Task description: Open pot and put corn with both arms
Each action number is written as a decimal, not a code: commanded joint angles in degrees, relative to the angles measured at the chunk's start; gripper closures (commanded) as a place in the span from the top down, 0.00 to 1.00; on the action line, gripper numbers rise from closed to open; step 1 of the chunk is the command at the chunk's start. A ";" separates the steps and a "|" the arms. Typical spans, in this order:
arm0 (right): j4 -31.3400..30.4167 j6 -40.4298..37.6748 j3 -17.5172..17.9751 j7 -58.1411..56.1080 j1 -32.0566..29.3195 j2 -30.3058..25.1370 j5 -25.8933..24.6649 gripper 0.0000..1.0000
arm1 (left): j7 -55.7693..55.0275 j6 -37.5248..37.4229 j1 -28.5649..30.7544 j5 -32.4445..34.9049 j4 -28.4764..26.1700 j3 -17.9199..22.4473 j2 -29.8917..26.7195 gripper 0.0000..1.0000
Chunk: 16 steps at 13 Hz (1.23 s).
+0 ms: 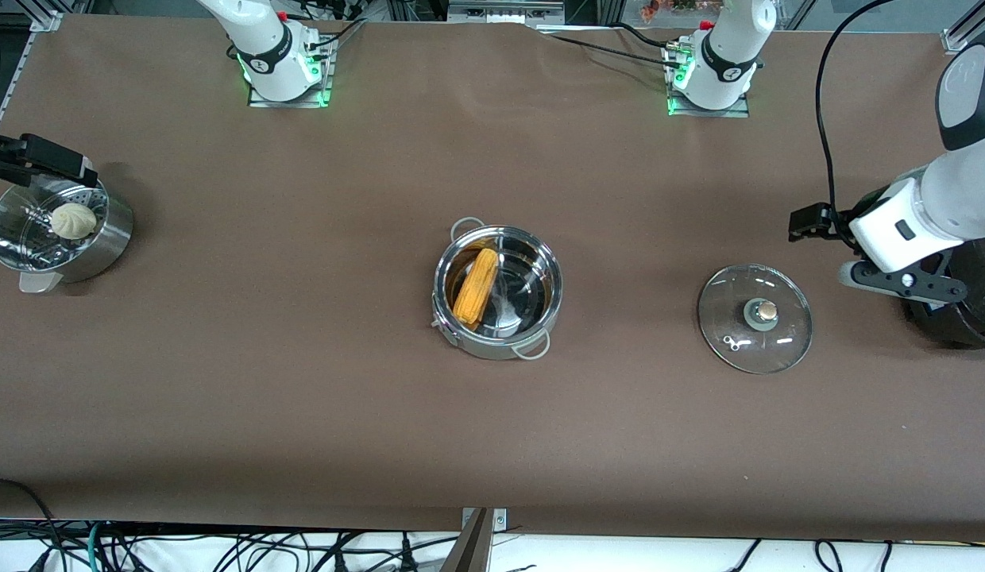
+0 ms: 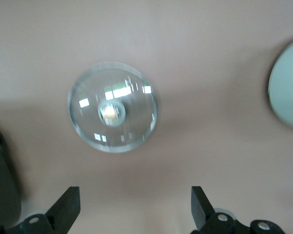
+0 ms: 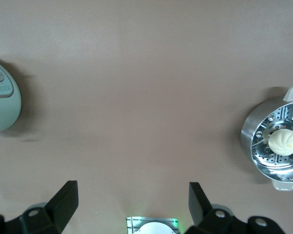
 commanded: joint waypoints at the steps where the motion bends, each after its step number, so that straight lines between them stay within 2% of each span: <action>1: -0.65 0.85 -0.24 0.82 0.77 -0.60 1.10 1.00 | -0.76 9.54 -1.58 0.33 -8.33 3.73 -8.75 1.00; 3: -0.48 0.85 -0.33 0.82 0.77 -0.86 0.14 1.00 | -0.68 12.46 -5.87 -0.37 -11.05 9.16 -10.87 1.00; 6: -0.57 0.85 -0.24 -2.25 0.77 -1.04 -2.76 1.00 | -0.76 15.89 -7.21 -0.64 -19.91 10.33 -17.19 1.00; 10: -0.83 0.68 -0.24 -2.34 0.77 -1.04 -2.86 1.00 | -1.38 15.28 -7.39 -0.73 -19.85 11.74 -17.30 1.00; 14: -0.83 0.76 -0.24 -2.34 0.77 -0.69 -3.30 1.00 | -2.34 11.42 -7.30 -1.16 -18.01 11.74 -16.51 1.00; 16: -0.83 0.76 -0.24 -2.34 0.77 -0.34 -4.09 1.00 | -5.93 9.49 -7.39 -4.76 -17.57 11.83 -16.51 1.00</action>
